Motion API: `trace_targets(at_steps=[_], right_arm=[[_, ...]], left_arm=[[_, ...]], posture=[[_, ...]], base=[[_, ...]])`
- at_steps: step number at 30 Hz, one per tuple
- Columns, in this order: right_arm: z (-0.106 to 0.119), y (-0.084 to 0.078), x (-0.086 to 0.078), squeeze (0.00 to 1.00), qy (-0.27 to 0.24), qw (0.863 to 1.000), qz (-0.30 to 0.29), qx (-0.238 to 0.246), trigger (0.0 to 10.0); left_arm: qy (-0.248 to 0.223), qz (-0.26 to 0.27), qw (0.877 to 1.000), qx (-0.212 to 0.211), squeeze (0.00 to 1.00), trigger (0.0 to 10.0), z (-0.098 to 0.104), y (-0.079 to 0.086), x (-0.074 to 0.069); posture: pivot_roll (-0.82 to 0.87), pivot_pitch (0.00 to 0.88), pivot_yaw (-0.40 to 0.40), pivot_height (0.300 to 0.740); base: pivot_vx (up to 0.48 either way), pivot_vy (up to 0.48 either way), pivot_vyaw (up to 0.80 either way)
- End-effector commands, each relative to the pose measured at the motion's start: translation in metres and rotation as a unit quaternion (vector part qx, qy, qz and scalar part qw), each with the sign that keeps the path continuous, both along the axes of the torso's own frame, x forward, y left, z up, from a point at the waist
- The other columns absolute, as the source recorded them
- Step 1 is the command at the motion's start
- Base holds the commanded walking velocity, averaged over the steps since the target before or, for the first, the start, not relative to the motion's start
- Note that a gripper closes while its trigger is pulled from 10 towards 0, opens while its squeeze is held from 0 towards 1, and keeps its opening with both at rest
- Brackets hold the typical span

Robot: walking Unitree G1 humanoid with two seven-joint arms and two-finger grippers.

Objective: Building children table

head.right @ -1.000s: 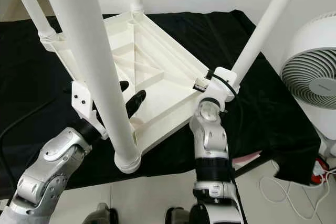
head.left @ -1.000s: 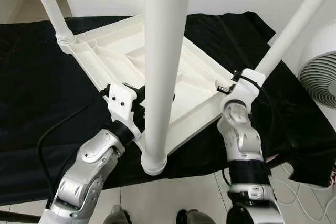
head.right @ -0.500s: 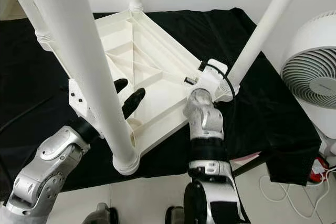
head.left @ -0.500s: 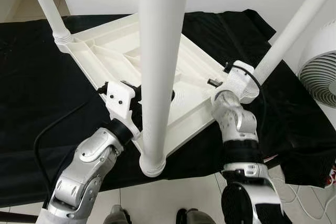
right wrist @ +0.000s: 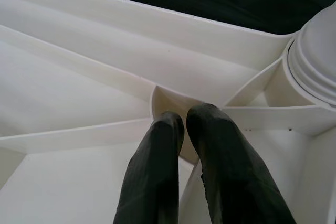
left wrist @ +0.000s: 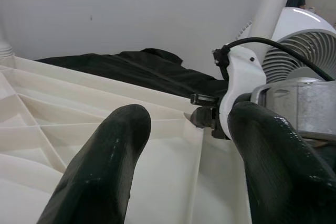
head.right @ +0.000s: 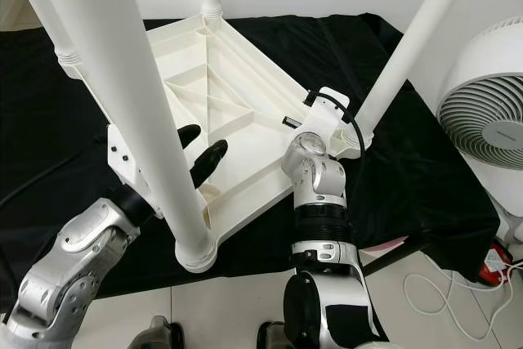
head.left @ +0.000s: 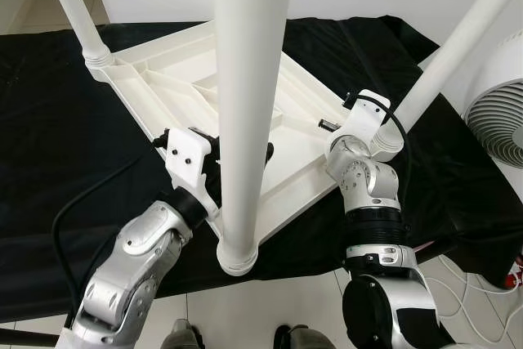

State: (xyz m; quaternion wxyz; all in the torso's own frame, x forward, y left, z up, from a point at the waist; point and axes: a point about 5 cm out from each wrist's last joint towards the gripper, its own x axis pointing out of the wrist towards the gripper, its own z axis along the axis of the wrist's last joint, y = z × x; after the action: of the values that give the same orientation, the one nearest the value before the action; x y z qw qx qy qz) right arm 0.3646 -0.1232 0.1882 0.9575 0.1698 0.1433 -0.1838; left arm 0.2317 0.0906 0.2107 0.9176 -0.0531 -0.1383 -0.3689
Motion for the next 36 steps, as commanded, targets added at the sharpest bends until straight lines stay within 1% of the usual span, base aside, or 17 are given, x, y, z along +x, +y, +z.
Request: trace_targets(at_steps=[1,5,9,13,14,16,20,21,23,25,27,28,29,30,31,33,36], right_arm=[[-0.021,0.012,-0.003,0.0,0.05,0.998,0.016,0.029,10.0],[-0.028,0.017,0.002,0.0,0.071,0.996,0.053,0.033,10.0],[-0.032,0.016,0.014,0.0,0.076,0.99,0.118,0.002,10.0],[-0.032,0.013,0.016,0.0,0.073,0.99,0.119,-0.003,10.0],[-0.026,0.004,0.02,0.0,0.037,0.992,0.113,-0.034,10.0],[-0.017,-0.001,0.02,0.0,-0.006,0.992,0.11,-0.055,10.0],[-0.01,-0.004,0.019,0.0,-0.04,0.991,0.108,-0.063,10.0],[-0.004,-0.008,0.016,0.0,-0.086,0.988,0.111,-0.061,10.0],[-0.004,-0.008,0.016,0.0,-0.086,0.988,0.111,-0.061,10.0],[0.01,-0.02,0.002,0.0,-0.185,0.974,0.111,-0.069,10.0],[0.01,-0.02,0.002,0.0,-0.185,0.974,0.111,-0.069,10.0],[0.015,-0.024,-0.003,0.0,-0.218,0.967,0.112,-0.071,10.0],[0.015,-0.024,-0.003,0.0,-0.218,0.967,0.112,-0.071,10.0],[0.019,-0.027,-0.014,0.0,-0.249,0.957,0.122,-0.084,10.0],[0.019,-0.027,-0.014,0.0,-0.249,0.957,0.122,-0.084,10.0],[0.02,-0.028,-0.033,0.0,-0.286,0.94,0.153,-0.107,10.0],[0.021,-0.028,-0.042,0.0,-0.3,0.933,0.171,-0.104,10.0]], left_arm=[[0.005,-0.037,0.999,0.006,0.0,10.0,-0.003,-0.007,-0.007],[0.01,-0.053,0.998,0.012,0.0,10.0,-0.006,-0.011,-0.012],[0.01,-0.059,0.998,0.012,0.0,10.0,-0.003,-0.014,-0.016],[0.009,-0.061,0.998,0.016,0.0,10.0,-0.003,-0.015,-0.017],[0.004,-0.058,0.998,0.021,0.0,10.0,-0.002,-0.016,-0.016],[0.0,-0.051,0.998,0.033,0.0,10.0,-0.004,-0.014,-0.014],[-0.004,-0.043,0.998,0.046,0.0,10.0,-0.007,-0.012,-0.012],[-0.005,-0.035,0.998,0.055,0.0,10.0,-0.01,-0.011,-0.008],[-0.005,-0.035,0.998,0.055,0.0,10.0,-0.01,-0.011,-0.008],[-0.007,-0.035,0.997,0.072,0.0,10.0,-0.015,-0.009,-0.003],[-0.007,-0.035,0.997,0.072,0.0,10.0,-0.015,-0.009,-0.003],[-0.007,-0.041,0.996,0.078,0.0,10.0,-0.017,-0.008,-0.003],[-0.007,-0.041,0.996,0.078,0.0,10.0,-0.017,-0.008,-0.003],[-0.003,-0.067,0.994,0.09,0.0,10.0,-0.023,-0.005,-0.005],[-0.003,-0.067,0.994,0.09,0.0,10.0,-0.023,-0.005,-0.005],[0.006,-0.103,0.99,0.091,0.0,10.0,-0.026,0.004,-0.007],[0.006,-0.119,0.989,0.089,0.0,10.0,-0.023,0.01,-0.007]], posture=[[0.06,0.139,-0.03,0.74],[0.07,0.136,-0.036,0.74],[0.07,0.136,-0.04,0.74],[0.07,0.135,-0.041,0.74],[0.08,0.131,-0.046,0.74],[0.07,0.133,-0.043,0.74],[0.07,0.13,-0.039,0.74],[0.07,0.128,-0.036,0.74],[0.07,0.128,-0.036,0.74],[0.05,0.134,-0.023,0.74],[0.05,0.134,-0.023,0.74],[0.05,0.133,-0.021,0.74],[0.05,0.133,-0.021,0.74],[0.03,0.134,-0.012,0.74],[0.03,0.134,-0.012,0.74],[0.01,0.138,-0.001,0.74],[0.01,0.139,0.002,0.74]], base=[[0.0,0.0,0.0],[0.0,0.0,0.0],[0.0,0.0,0.0],[0.0,0.0,0.0],[0.0,0.0,0.0],[0.0,0.0,0.0],[0.0,0.0,0.0],[0.0,0.0,0.0],[0.0,0.0,0.0],[0.0,0.0,0.0],[0.0,0.0,0.0],[0.0,0.0,0.0],[0.0,0.0,0.0],[0.0,0.0,0.0],[0.0,0.0,0.0],[0.0,0.0,0.0],[0.0,0.0,0.0]])
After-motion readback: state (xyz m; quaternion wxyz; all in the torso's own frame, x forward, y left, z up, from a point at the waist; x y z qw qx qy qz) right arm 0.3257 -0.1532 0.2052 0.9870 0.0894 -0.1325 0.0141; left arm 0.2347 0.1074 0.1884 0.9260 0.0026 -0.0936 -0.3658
